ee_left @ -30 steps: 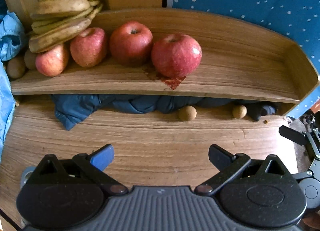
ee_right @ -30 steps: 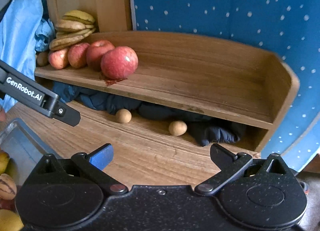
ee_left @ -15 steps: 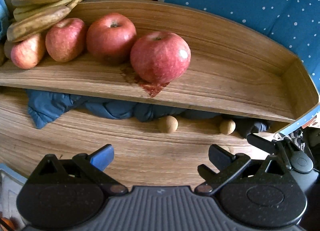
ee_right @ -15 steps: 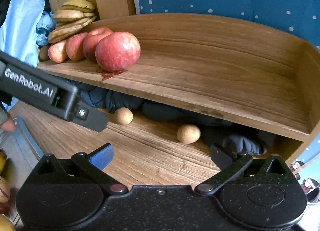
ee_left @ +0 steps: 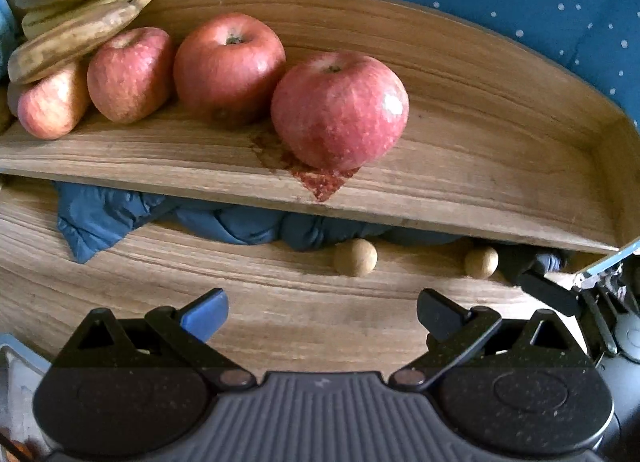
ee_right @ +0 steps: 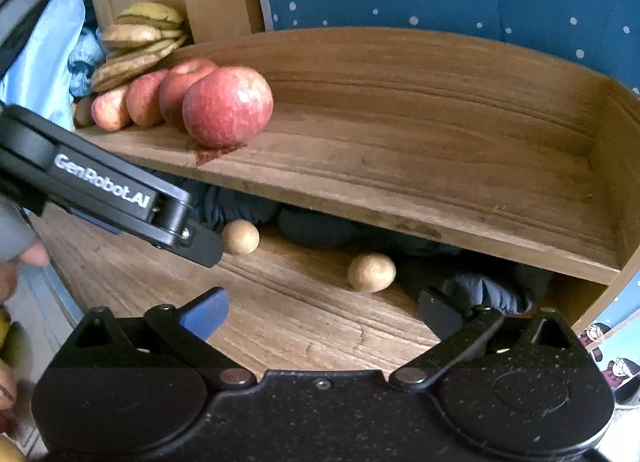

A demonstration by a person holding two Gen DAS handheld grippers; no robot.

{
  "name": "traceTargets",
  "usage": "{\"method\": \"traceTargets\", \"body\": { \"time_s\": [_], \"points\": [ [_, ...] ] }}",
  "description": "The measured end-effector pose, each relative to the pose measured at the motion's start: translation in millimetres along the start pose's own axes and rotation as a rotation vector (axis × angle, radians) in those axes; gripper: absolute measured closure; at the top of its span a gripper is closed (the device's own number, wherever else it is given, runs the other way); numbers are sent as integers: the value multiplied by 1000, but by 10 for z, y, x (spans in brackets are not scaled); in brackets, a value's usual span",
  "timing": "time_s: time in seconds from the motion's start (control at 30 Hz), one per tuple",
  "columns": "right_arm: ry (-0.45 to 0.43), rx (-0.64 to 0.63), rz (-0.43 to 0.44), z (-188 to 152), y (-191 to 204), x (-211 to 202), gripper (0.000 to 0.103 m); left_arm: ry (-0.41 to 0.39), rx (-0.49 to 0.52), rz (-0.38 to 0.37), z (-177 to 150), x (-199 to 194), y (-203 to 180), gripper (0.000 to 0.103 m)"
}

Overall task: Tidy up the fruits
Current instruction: 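Move both open grippers toward the small brown fruits under the shelf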

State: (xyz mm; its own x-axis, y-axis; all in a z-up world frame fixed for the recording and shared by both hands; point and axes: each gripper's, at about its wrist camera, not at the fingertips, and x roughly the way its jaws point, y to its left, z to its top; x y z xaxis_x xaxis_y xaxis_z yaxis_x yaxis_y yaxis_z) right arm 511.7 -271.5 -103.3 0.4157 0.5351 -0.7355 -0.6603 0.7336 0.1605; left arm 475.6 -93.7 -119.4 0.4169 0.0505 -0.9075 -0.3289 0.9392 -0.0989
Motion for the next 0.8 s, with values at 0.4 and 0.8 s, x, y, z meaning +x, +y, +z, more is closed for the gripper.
{"method": "traceTargets", "body": {
  "time_s": [0.4,0.8],
  "points": [
    [-9,3,-12,2,-75,48,17,9,-12,6,105,182,-30,2],
    [-6,-7,-16,-16,-117,177,34,17,-3,-27,120,316,-125,19]
  ]
}}
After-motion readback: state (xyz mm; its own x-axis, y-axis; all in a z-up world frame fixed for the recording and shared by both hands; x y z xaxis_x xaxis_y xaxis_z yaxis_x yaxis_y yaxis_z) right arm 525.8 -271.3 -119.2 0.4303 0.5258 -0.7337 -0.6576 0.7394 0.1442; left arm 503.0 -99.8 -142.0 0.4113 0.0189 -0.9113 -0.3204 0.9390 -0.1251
